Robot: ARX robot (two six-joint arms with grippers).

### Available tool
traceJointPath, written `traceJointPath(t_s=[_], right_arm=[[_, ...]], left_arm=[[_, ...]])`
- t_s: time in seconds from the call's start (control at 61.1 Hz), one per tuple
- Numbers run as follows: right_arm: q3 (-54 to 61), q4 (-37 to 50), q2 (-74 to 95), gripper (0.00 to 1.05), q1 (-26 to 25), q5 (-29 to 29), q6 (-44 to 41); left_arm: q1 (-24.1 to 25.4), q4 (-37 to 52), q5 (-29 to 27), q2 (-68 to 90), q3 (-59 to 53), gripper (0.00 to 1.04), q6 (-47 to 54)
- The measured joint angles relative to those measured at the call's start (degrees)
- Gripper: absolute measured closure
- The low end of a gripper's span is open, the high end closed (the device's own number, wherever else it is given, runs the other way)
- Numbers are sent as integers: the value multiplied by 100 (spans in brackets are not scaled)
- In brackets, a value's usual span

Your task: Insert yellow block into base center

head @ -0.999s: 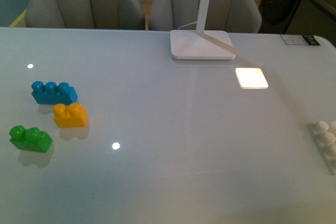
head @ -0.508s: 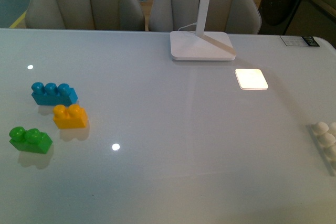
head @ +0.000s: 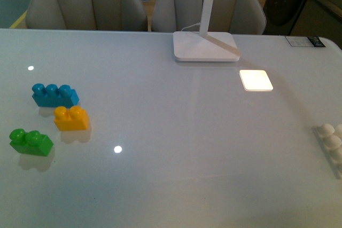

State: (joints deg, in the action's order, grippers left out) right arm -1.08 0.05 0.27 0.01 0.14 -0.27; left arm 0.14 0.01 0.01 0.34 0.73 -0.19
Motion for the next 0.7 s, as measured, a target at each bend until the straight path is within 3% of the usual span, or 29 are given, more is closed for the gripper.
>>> traceJointPath(t_s=[0.016,0.049,0.065,0.082,0.115,0.164,0.196,0.246,0.327,0.442,0.54,0.655,0.704], right_arm=[[-4,-24,28,9,26,116,22],[-162,-437,310,9,365,1169,431],[-210,-538,435,9,474,1329,485],[-286,-625,713,9,684,2116,721],[-328,-492,1305,9,944,3084,1161],[-328,37,2013,9,933,3733,1412],[-345,466,2435,9,761,3775,1456],[-424,1250,3171,9,334,3429,1449],[-916,3126,5165,9,-769,2114,1191],[-1469,4461,7117,9,-1646,726,879],[-1891,5117,8627,9,-2194,-229,619],[-2577,5300,10524,9,-2614,-1241,247],[-2756,5278,10924,9,-2677,-1414,160]], left_arm=[[0,0,0,0,0,7,-2],[0,0,4,0,0,7,0],[0,0,2,0,0,7,0],[0,-2,-7,2,0,7,0],[0,-2,-4,0,0,7,-2],[0,-2,-2,-4,0,7,0],[0,-2,-4,-4,0,7,-2],[0,-2,-2,-4,0,7,0],[0,-2,0,-7,0,7,0],[0,-2,-4,-7,0,7,-2],[0,-2,-2,-7,0,7,-2],[0,-2,0,-7,0,7,0],[0,-2,-2,-7,0,7,0]])
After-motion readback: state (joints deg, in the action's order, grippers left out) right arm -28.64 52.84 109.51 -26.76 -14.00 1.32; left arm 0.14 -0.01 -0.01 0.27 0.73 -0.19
